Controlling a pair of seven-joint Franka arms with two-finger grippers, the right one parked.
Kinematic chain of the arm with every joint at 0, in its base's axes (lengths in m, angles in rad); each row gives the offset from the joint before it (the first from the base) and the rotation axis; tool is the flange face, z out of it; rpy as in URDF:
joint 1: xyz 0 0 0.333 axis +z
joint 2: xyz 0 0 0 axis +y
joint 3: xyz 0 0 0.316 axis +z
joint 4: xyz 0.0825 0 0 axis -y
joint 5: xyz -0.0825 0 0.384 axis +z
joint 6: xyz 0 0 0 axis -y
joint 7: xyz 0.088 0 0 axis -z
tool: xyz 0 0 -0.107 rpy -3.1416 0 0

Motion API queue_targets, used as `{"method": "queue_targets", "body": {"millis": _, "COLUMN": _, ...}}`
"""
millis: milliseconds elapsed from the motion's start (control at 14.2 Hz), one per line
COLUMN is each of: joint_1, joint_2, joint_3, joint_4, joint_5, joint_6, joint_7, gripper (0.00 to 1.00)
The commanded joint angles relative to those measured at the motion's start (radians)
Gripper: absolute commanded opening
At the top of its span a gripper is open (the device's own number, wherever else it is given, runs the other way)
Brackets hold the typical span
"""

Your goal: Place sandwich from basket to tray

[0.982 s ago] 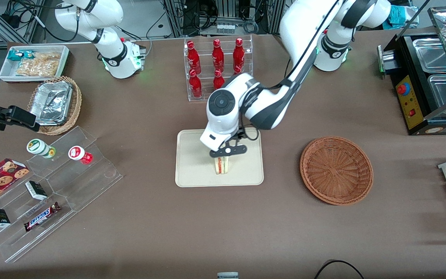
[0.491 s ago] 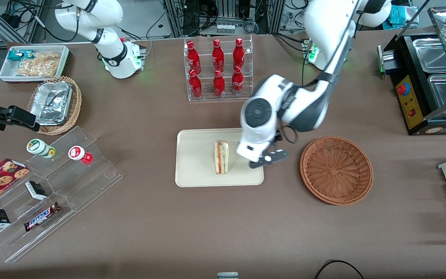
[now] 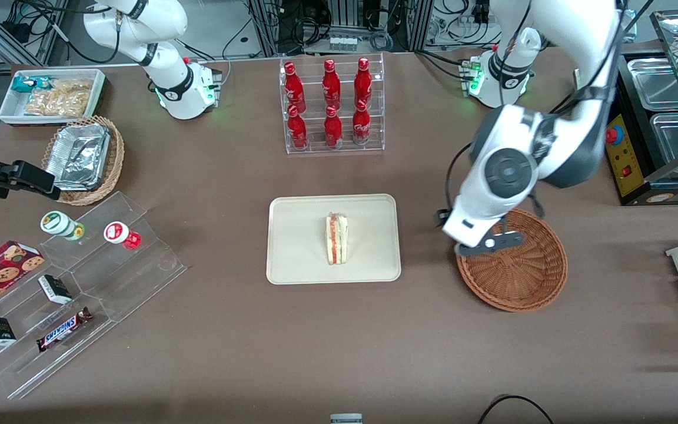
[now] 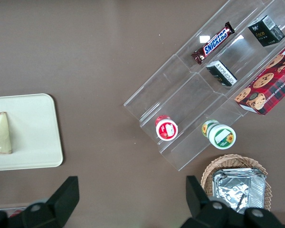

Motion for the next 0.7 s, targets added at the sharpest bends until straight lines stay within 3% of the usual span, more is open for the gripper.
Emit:
{"method": "queue_targets", "body": {"millis": 0, "joint_1": 0.072, "joint_2": -0.134, "joint_3": -0.009, "joint_4": -0.125, "joint_5": -0.010, "joint_6": -0.022, "joint_7": 0.127, "gripper": 1.00}}
{"method": "queue_targets", "body": {"millis": 281, "joint_1": 0.269, "joint_2": -0.219, "joint_3": -0.061, "joint_4": -0.110, "joint_5": -0.089, "joint_6": -0.153, "joint_7": 0.366, "gripper": 1.00}}
{"method": "queue_targets", "body": {"millis": 632, "joint_1": 0.486, "joint_2": -0.265, "joint_3": -0.187, "joint_4": 0.037, "joint_5": -0.056, "joint_6": -0.282, "joint_7": 0.520, "gripper": 1.00}}
